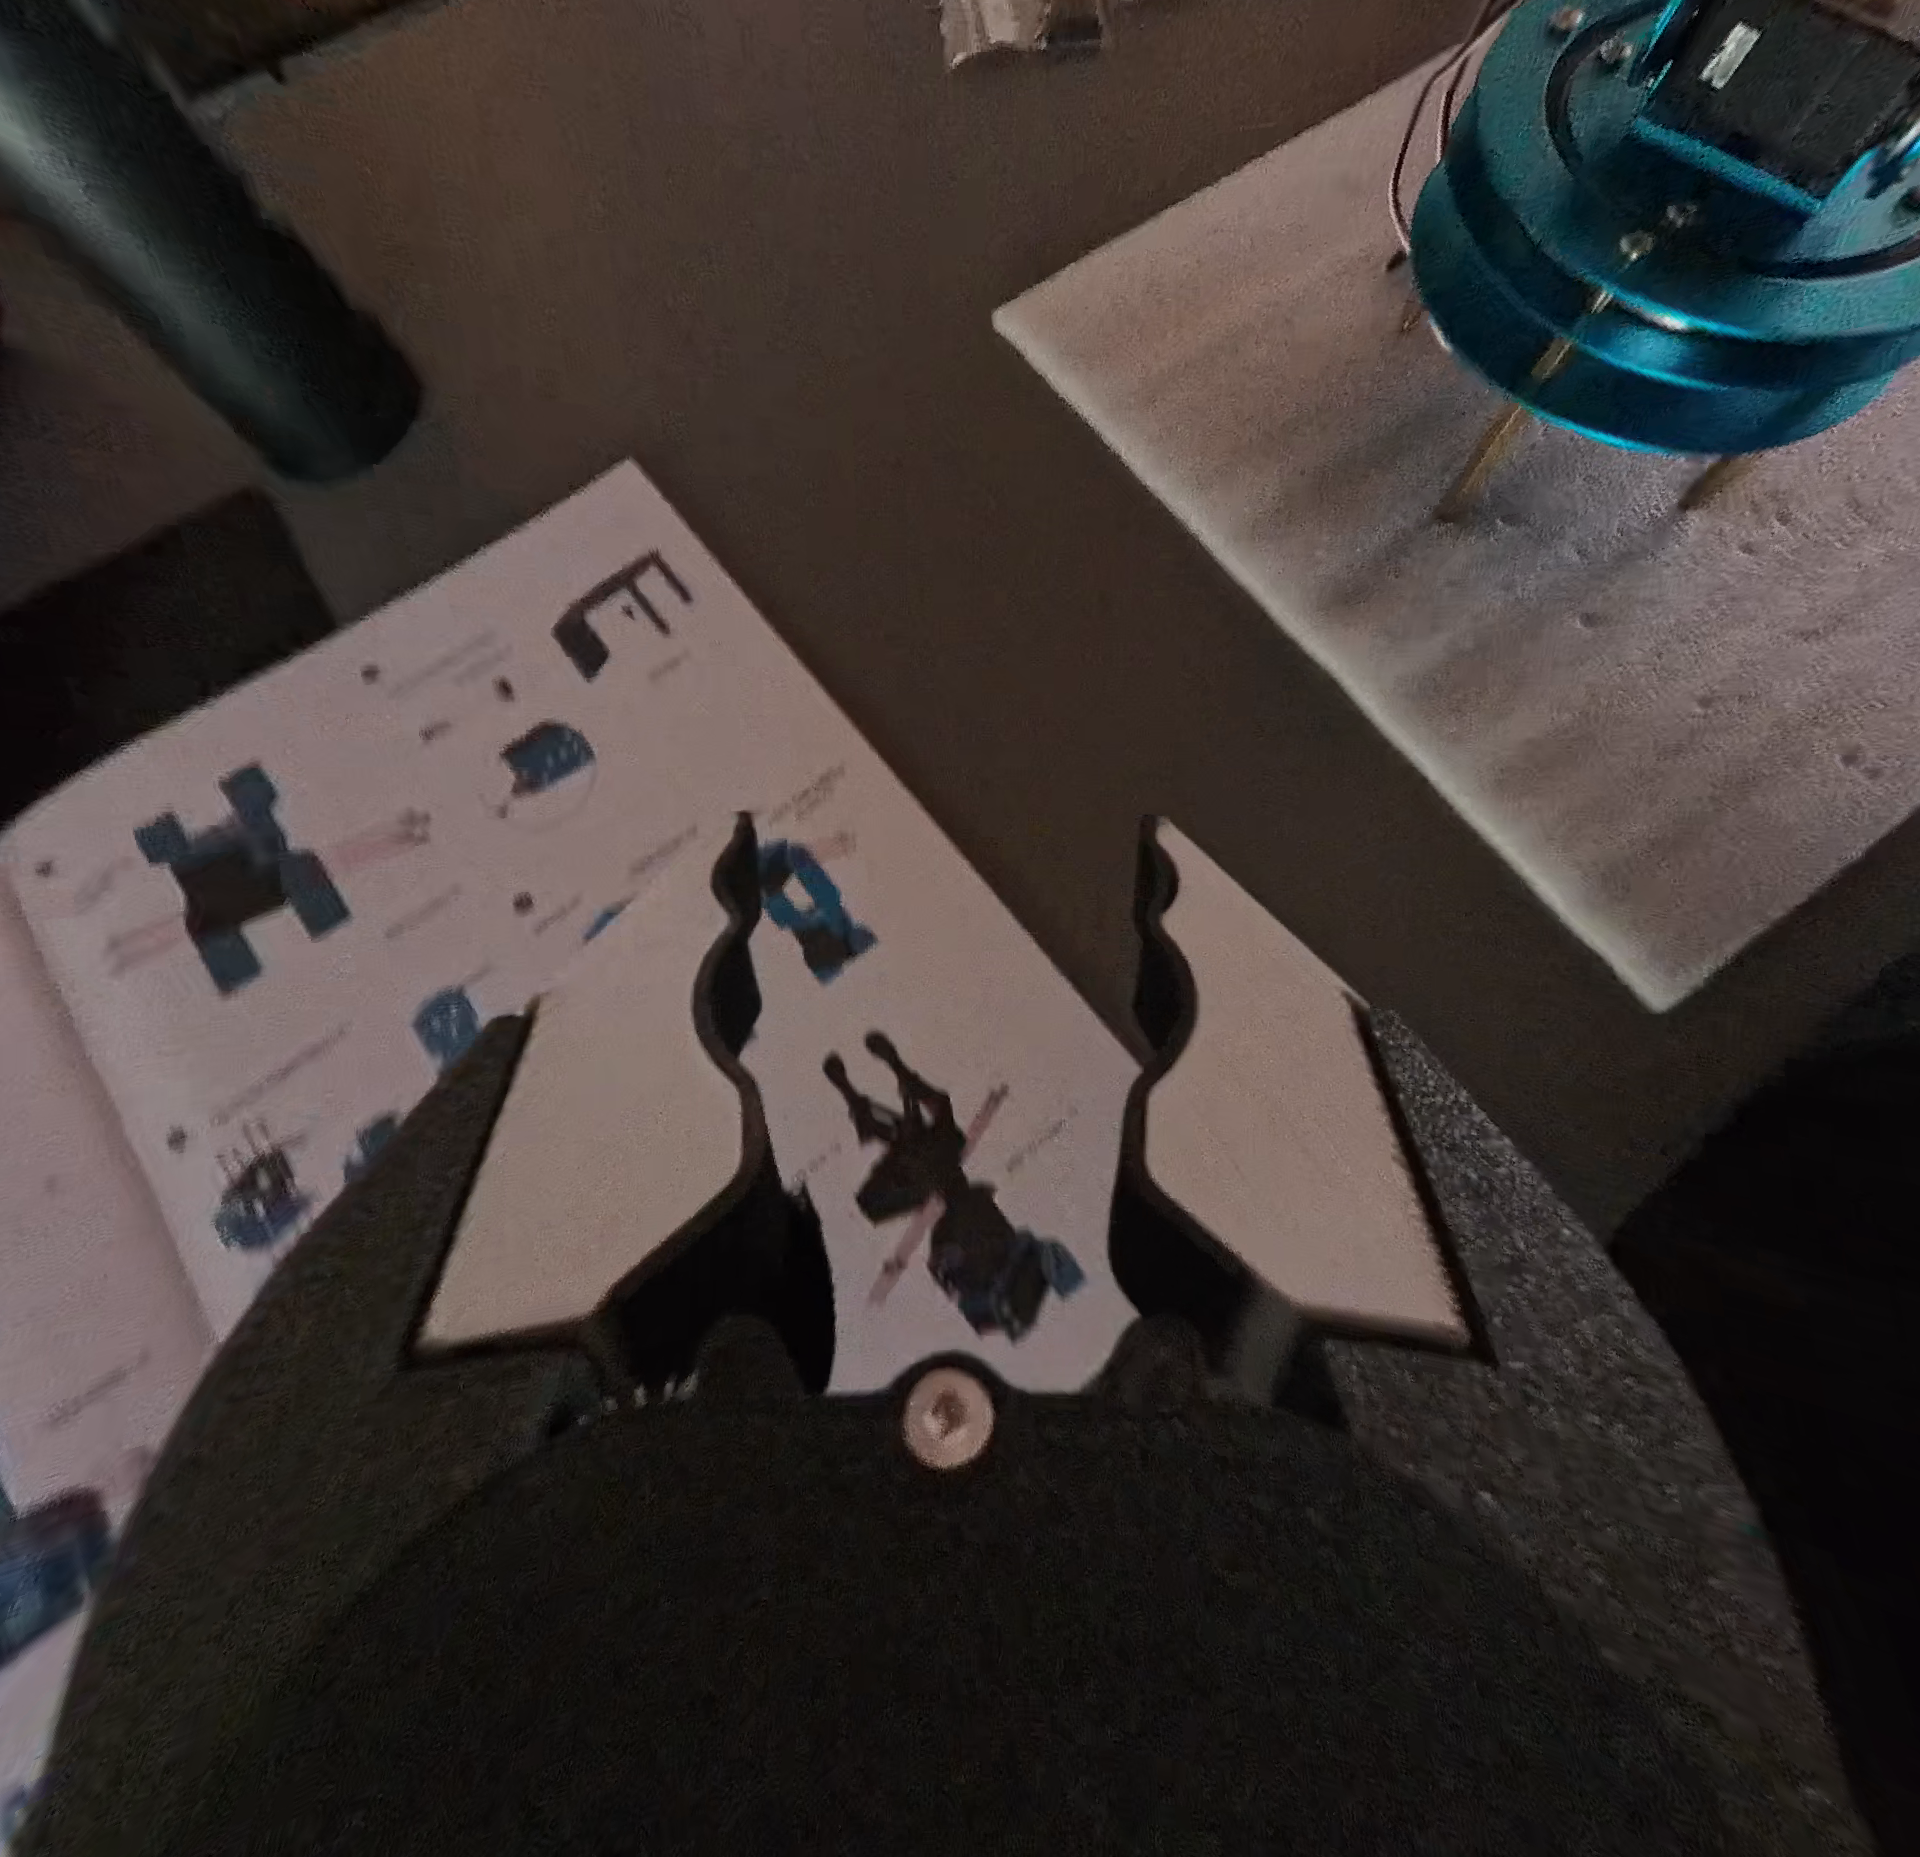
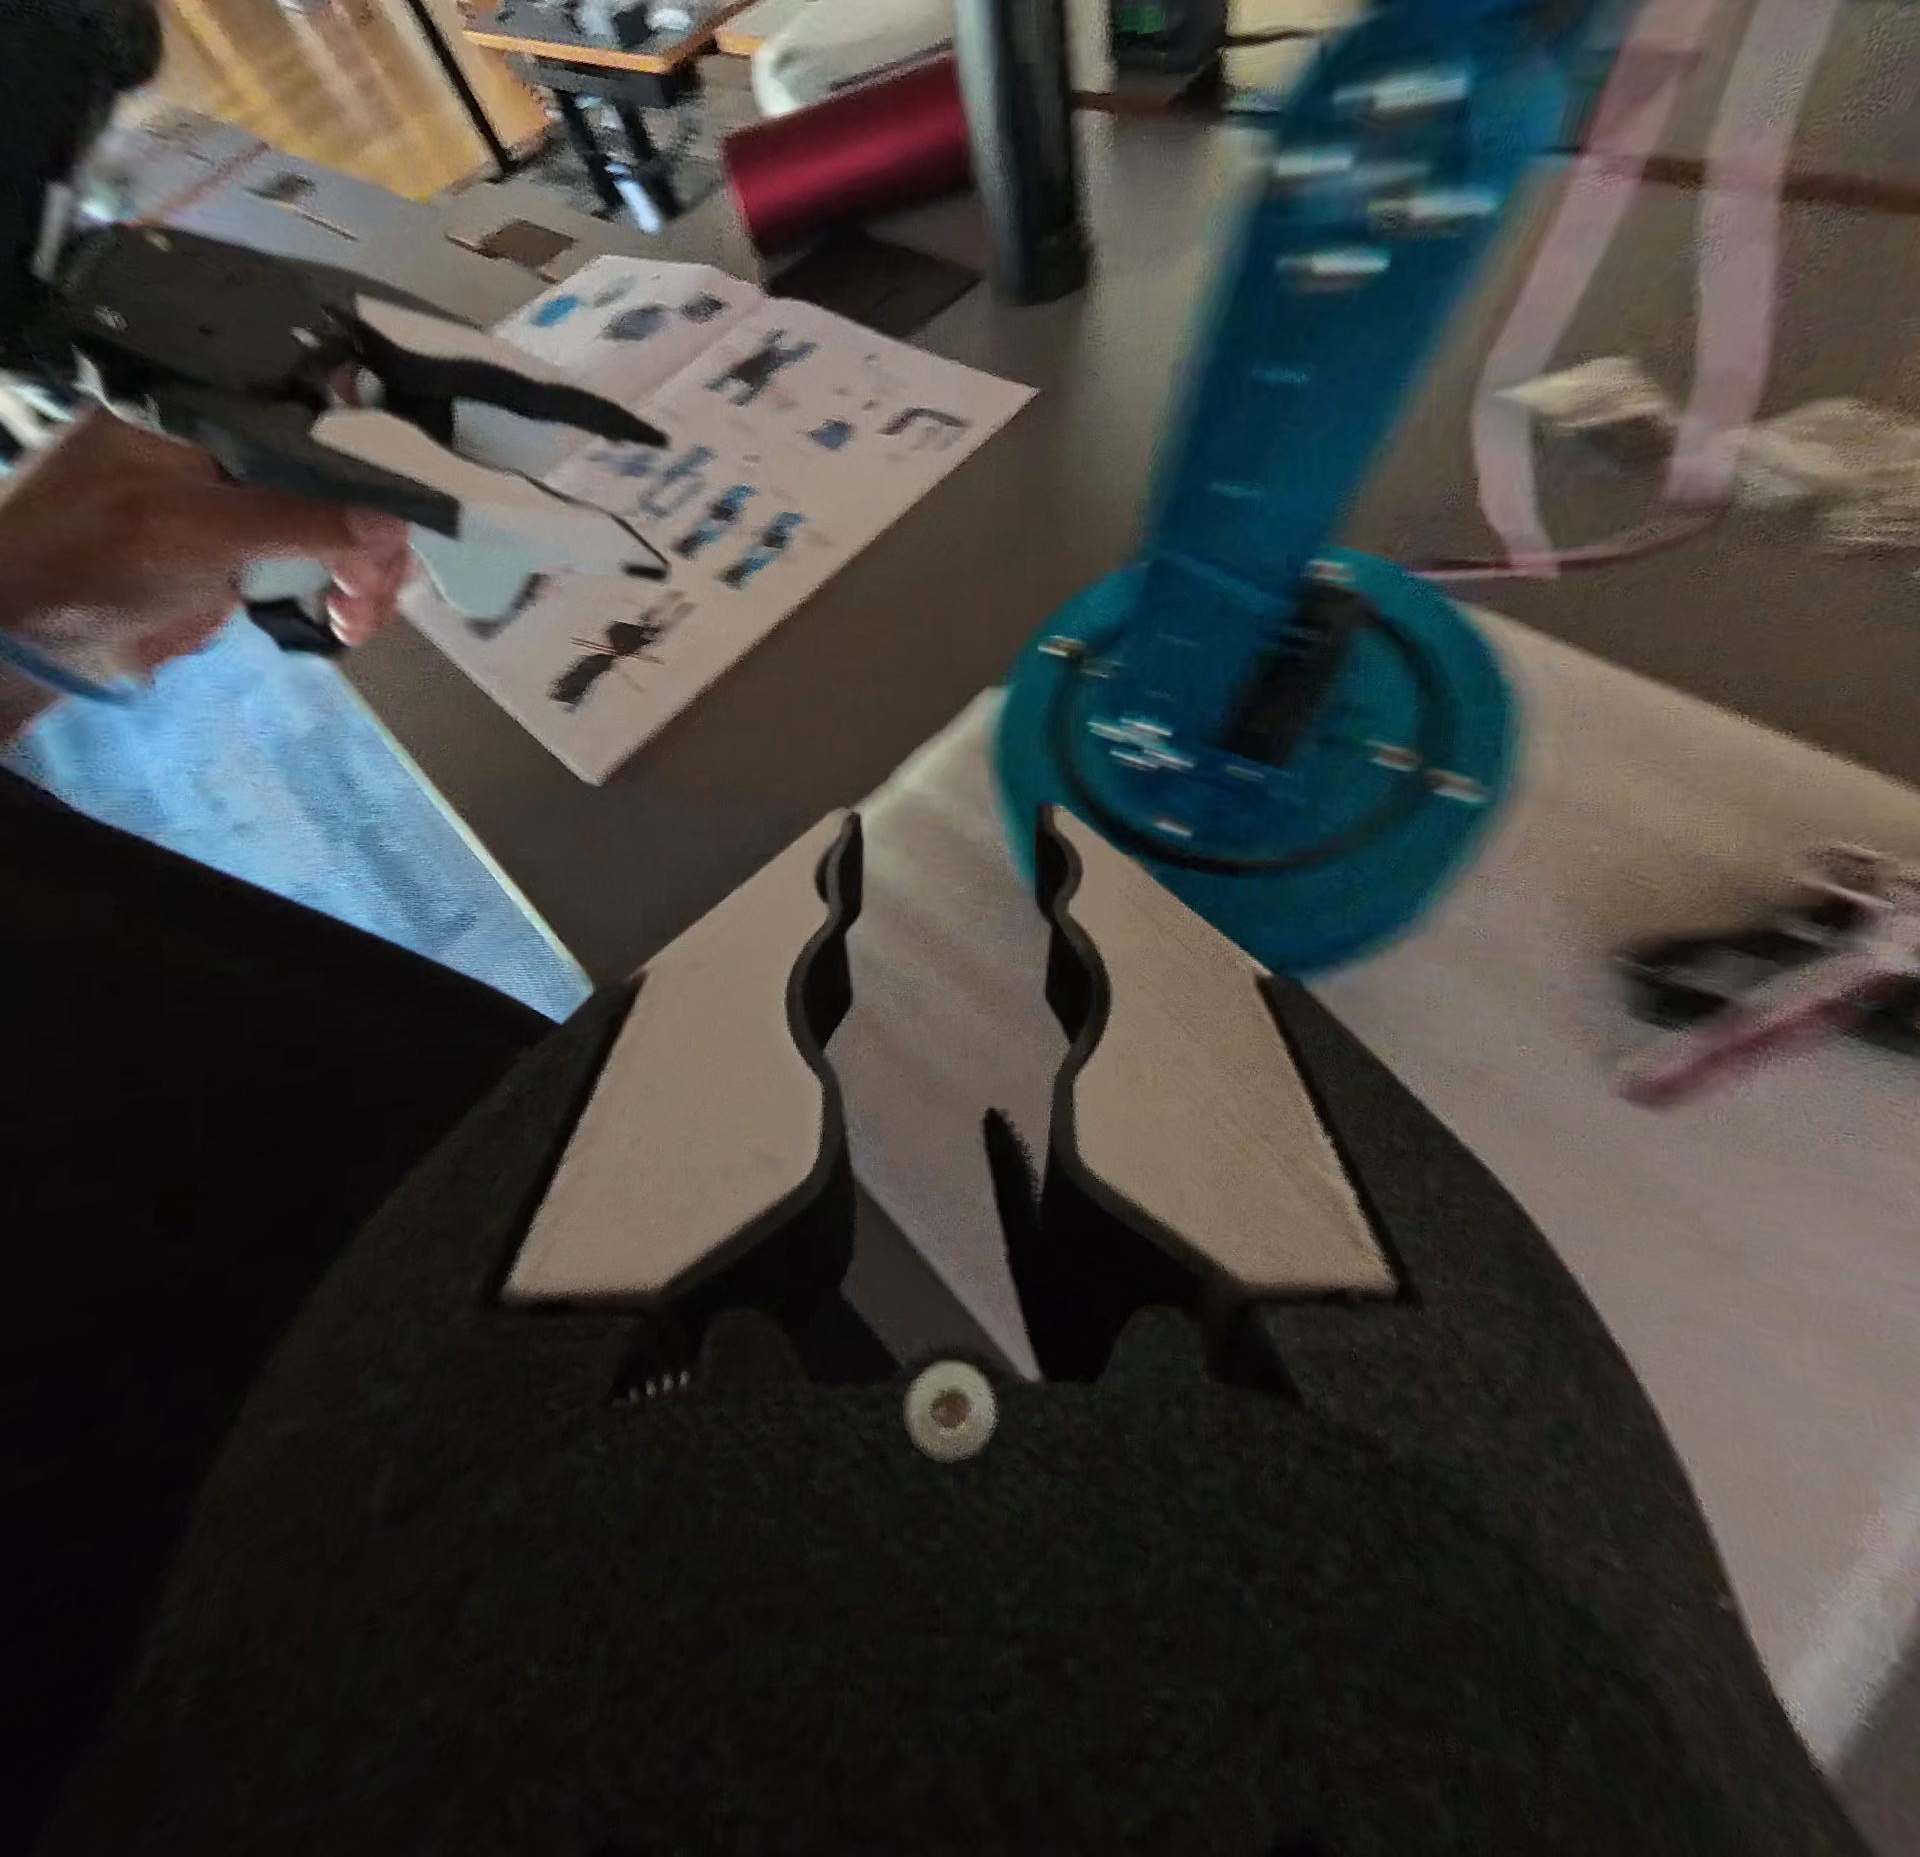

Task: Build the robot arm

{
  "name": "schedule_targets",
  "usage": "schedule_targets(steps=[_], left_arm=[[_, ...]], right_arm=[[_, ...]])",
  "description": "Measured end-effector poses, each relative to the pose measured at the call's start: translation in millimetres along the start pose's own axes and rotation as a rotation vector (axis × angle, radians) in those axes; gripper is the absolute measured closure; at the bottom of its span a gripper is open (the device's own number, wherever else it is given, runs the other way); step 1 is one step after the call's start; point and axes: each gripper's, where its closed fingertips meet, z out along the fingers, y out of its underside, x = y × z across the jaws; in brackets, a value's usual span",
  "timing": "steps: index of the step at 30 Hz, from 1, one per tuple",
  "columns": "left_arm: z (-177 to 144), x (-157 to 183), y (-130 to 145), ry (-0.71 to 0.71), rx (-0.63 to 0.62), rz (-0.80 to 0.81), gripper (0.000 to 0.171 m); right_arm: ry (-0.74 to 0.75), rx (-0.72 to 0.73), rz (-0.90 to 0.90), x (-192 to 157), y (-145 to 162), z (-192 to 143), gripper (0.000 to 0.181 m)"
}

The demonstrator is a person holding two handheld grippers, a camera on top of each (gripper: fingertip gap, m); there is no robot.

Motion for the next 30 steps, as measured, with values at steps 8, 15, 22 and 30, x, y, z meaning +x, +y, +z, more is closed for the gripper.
schedule_targets(steps=[8, 15, 22, 30], left_arm=[[108.4, 17.6, -139.4, 0.192, 0.07, 0.212, 0.11], [246.8, 42.1, -219.2, 0.455, -0.042, 0.155, 0.108], [301.0, 102.5, -212.0, 0.507, -0.122, 0.222, 0.113], [306.2, 106.6, -199.5, 0.545, -0.148, 0.103, 0.113]], right_arm=[[0.236, 0.002, 0.042, 151.7, 10.7, -59.5, 0.149], [0.184, 0.029, 0.075, 171.8, 19.2, -49.3, 0.149], [0.217, 0.006, 0.1, 192.9, 41.3, -60.2, 0.15], [0.235, 0.009, 0.131, 214.2, 44.3, -69.6, 0.15]])
